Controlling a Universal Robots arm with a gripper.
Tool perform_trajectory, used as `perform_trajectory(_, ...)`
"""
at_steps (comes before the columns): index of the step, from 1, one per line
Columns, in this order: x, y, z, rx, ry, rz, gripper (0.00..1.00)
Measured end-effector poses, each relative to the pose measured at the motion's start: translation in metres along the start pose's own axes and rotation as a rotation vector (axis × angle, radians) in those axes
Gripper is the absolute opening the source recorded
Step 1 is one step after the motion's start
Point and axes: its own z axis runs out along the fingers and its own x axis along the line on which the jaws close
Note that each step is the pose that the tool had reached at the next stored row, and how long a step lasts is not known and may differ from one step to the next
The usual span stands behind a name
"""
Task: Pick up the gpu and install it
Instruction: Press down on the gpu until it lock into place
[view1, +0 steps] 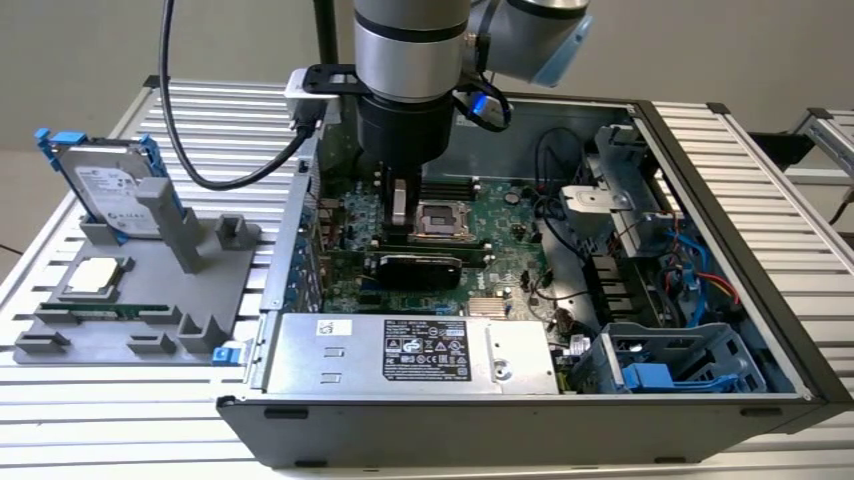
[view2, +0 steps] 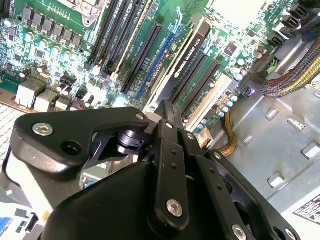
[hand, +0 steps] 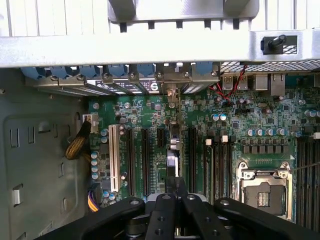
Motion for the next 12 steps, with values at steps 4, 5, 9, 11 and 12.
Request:
perform_trajectory(4,0.0,0.0,0.0,0.0,0.0,0.0,0.0)
perform_trajectory(5,0.0,0.0,0.0,0.0,0.0,0.0,0.0)
perform_trajectory(9,0.0,0.0,-0.0001,0.0,-0.0001,0.0,0.0)
perform_trajectory(11,0.0,0.0,-0.0002,0.0,0.0,0.0,0.0)
perform_trajectory(12,0.0,0.0,-0.0002,0.0,0.0,0.0,0.0)
